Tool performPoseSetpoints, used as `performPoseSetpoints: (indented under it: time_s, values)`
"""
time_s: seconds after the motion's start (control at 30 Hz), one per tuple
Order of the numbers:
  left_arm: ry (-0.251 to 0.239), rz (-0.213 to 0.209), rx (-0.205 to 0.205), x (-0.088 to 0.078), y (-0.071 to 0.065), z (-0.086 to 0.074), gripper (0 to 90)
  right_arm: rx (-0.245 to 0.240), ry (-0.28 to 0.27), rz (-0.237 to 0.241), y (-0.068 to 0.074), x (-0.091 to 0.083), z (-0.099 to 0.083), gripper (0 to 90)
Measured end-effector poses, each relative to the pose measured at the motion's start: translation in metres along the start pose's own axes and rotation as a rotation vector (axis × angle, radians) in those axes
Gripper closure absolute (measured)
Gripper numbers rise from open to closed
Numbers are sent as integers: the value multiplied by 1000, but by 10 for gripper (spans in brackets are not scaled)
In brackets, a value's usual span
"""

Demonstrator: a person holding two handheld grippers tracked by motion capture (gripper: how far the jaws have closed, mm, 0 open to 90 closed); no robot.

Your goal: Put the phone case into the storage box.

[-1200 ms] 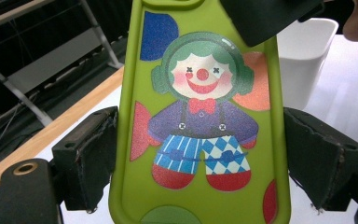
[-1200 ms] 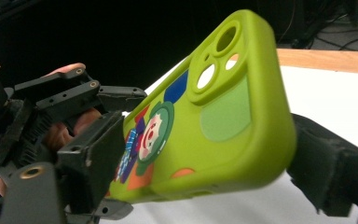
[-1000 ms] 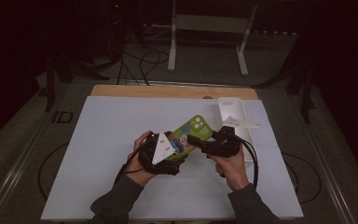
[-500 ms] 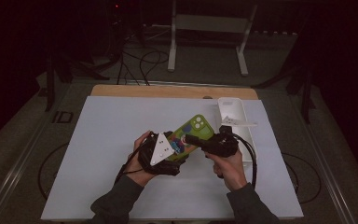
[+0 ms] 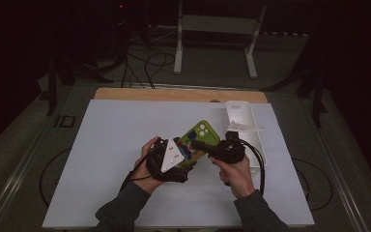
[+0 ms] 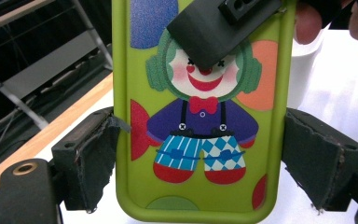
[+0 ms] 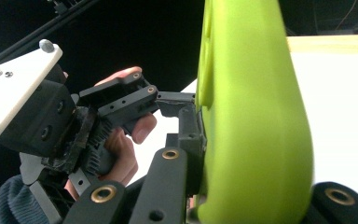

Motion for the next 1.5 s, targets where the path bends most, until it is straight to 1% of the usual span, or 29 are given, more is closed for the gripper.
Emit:
performPoseSetpoints:
  time_s: [0.07,0.17,0.27,0.33,0.37,0.43,0.5,0.63,0.8,1.03,1.2,1.37,1.4,1.5]
  values:
    - [-2,9,3,0,1,0,157,-8,-2,-3,1,0,1,877]
    - [-2,10,-3,0,1,1,153,-20,-3,-13,2,1,1,881]
    - [-5,-5,-24,-1,3,1,145,-29,-4,-22,2,0,2,884]
    - [-5,-6,-29,-3,5,1,133,-34,-9,-27,1,-1,3,884]
    - [-7,-14,-40,-3,5,1,126,-35,-9,-29,1,-2,3,884]
    - [-1,-16,-43,-3,7,1,111,-42,-9,-34,0,-3,3,884]
    - [0,-28,-59,-4,7,1,96,-50,-7,-38,0,-4,3,884]
    - [3,-32,-65,-4,9,0,78,-72,2,-47,0,-5,3,885]
    - [0,-54,-88,-6,10,1,77,-89,16,-53,0,-7,2,885]
    - [11,-93,-112,-8,12,0,76,-112,36,-50,1,-10,1,884]
    - [17,-115,-123,-10,13,-1,78,-125,49,-45,2,-13,0,884]
    - [27,-149,-135,-11,13,-3,82,-146,69,-37,5,-15,-1,885]
    - [27,-149,-135,-11,13,-3,83,-151,73,-33,5,-15,-2,884]
    - [39,-175,-141,-11,12,-6,84,-164,87,-28,7,-16,-3,884]
Point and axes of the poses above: each handheld gripper's, and its own axes: x roughly forward along the jaws, z roughly out of its top, y roughly to its left, the point moved 10 cm from there along x, roughly forward along the jaws, and after that the axes turned 11 degrees about z, right-handed, at the moved point
